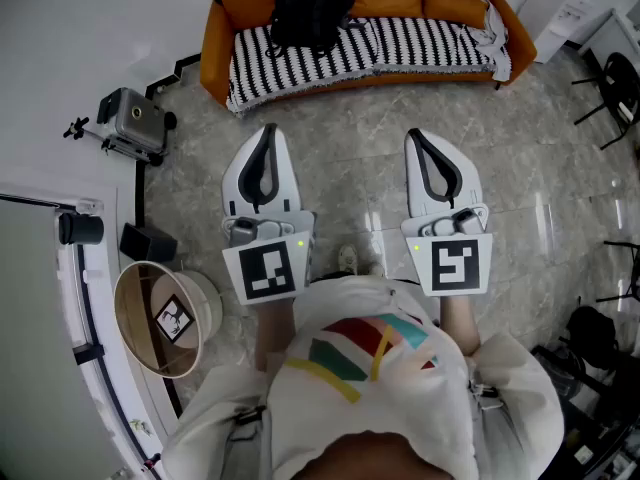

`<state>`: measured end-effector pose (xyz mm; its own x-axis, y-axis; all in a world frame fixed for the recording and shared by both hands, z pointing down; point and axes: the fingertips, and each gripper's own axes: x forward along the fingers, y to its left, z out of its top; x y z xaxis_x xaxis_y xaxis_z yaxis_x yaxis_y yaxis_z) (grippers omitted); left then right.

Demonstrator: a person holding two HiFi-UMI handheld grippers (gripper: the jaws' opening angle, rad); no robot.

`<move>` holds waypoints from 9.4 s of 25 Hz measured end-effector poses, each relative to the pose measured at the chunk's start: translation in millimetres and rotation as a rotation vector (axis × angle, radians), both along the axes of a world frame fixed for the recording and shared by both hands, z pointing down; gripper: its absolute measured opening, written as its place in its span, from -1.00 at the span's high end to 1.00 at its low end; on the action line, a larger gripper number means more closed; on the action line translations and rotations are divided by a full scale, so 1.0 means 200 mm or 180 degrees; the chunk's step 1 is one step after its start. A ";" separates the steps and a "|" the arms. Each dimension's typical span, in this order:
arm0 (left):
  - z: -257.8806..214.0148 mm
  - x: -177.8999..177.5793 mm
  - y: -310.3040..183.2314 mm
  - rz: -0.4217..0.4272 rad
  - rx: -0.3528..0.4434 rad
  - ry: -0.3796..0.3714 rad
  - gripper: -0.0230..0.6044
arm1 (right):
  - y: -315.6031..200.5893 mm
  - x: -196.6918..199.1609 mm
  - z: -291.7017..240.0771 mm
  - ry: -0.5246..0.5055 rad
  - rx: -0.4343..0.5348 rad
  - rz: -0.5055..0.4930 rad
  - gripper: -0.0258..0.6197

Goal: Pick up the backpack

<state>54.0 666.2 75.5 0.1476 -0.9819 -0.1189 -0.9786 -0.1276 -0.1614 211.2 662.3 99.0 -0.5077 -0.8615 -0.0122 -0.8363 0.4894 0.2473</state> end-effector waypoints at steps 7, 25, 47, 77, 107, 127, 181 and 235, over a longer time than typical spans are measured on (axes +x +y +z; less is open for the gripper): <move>-0.01 -0.05 -0.07 0.0022 0.0024 0.0021 0.88 | -0.05 -0.05 0.01 0.0052 -0.0001 0.0001 0.91; 0.03 -0.42 -0.31 -0.0062 0.0093 0.0116 0.88 | -0.27 -0.30 0.08 -0.0022 -0.0105 0.0024 0.91; 0.10 -0.65 -1.40 -0.0410 0.0024 0.0026 0.88 | -1.49 -0.62 0.17 -0.0032 -0.0044 -0.0505 0.91; 0.14 -0.90 -3.15 -0.0602 -0.0448 0.0000 0.88 | -3.29 -0.85 0.11 -0.0173 -0.0389 -0.0662 0.91; 0.18 -1.11 -3.74 0.0075 -0.0281 0.0090 0.88 | -3.73 -0.97 0.09 -0.0295 -0.0255 0.0230 0.91; 0.30 -1.02 -4.26 -0.0192 -0.0137 0.0093 0.88 | -4.32 -0.85 0.24 -0.0663 -0.0223 0.0026 0.91; 2.56 -1.21 -4.62 -0.0277 -0.1942 0.0216 -0.10 | -4.64 -0.71 2.54 -0.0797 -0.2531 0.0799 -0.28; 2.75 -1.20 -4.60 0.0046 -0.2810 0.0199 0.81 | -4.52 -0.87 2.80 -0.0581 -0.2983 0.0675 0.66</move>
